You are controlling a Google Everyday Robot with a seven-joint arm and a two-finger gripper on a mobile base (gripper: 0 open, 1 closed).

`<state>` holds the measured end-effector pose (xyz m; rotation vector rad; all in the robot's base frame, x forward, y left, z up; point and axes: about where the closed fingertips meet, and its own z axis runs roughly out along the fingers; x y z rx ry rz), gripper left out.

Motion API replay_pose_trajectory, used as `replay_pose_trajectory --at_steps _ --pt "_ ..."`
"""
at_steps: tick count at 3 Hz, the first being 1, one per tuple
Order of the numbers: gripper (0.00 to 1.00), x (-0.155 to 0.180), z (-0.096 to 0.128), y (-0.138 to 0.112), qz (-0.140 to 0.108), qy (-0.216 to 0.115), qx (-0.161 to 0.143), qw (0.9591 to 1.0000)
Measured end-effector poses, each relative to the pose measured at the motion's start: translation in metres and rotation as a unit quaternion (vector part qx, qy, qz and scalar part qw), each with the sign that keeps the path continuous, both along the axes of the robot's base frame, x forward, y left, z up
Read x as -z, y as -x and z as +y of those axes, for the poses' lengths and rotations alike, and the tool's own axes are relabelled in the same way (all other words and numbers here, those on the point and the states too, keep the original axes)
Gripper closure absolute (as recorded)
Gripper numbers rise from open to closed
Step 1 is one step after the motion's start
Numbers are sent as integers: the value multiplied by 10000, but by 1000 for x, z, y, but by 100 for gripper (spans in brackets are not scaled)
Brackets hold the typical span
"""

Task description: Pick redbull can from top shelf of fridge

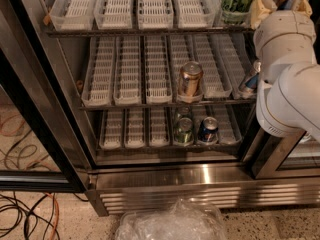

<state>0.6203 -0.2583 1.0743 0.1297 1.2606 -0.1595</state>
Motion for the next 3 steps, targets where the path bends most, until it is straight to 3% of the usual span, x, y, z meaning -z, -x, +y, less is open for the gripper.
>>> replay_pose_trajectory --at_steps 3 --pt "40 12 -8 -17 315 -187 126 9992"
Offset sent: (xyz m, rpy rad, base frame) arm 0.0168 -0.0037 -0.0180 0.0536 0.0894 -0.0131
